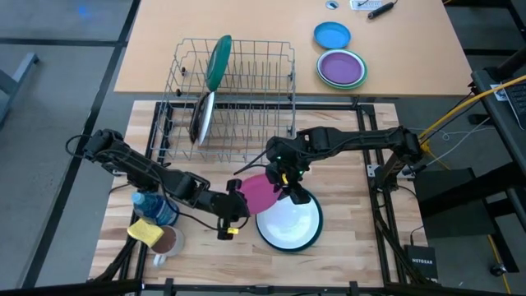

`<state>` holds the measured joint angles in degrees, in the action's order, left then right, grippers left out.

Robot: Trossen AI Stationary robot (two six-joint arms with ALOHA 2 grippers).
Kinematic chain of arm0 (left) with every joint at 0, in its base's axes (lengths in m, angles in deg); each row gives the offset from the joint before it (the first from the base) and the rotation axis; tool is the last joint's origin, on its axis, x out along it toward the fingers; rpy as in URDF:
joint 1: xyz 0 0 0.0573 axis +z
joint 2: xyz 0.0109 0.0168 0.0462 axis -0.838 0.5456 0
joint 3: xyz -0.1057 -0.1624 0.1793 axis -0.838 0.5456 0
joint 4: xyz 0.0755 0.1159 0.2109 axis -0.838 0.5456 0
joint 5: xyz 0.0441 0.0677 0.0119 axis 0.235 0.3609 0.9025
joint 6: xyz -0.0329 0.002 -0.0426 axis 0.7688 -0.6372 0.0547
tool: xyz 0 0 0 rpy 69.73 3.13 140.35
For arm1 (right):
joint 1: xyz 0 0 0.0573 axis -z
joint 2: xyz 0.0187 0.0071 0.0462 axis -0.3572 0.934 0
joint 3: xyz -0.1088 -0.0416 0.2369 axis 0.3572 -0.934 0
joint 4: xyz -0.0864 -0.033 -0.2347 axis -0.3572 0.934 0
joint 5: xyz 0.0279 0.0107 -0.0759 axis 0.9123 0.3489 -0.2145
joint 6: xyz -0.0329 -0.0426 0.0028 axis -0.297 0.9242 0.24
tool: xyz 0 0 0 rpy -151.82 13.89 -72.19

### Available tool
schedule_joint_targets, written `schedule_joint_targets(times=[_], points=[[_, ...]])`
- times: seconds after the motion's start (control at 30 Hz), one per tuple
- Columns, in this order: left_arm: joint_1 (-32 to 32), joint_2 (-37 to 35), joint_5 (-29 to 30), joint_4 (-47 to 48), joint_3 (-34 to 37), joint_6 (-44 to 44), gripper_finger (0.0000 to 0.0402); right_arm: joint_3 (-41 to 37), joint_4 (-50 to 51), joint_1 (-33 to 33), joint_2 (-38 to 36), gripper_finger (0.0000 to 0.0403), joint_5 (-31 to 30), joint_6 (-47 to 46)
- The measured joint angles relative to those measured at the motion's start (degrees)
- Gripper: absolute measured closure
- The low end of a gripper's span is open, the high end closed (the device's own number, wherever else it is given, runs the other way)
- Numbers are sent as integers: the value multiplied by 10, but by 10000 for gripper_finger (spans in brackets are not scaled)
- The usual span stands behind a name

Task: Sort dishes
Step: Put the pink plate on the dish rack

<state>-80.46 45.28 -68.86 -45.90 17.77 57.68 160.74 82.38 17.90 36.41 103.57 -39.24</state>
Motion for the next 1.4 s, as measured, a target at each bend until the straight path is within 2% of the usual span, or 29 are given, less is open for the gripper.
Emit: schedule_joint_targets(times=[0.17,0.37,0.67,0.93,1.07,1.3,1.4], points=[[0,0,0,-10,0,5,400,0,3,-4,0,230,2,14],[0,0,0,-29,0,5,400,0,6,-27,0,229,1,64],[0,0,0,-97,0,7,400,0,7,-57,0,237,-94,73],[-3,0,-1,-121,0,-1,400,0,7,-56,0,241,-50,70],[-4,0,-2,-132,0,-9,399,0,8,-56,0,272,-20,69],[-4,0,-3,-128,0,-17,393,0,6,-57,0,374,2,62],[-3,1,0,-125,0,-7,375,0,4,-58,0,383,8,40]])
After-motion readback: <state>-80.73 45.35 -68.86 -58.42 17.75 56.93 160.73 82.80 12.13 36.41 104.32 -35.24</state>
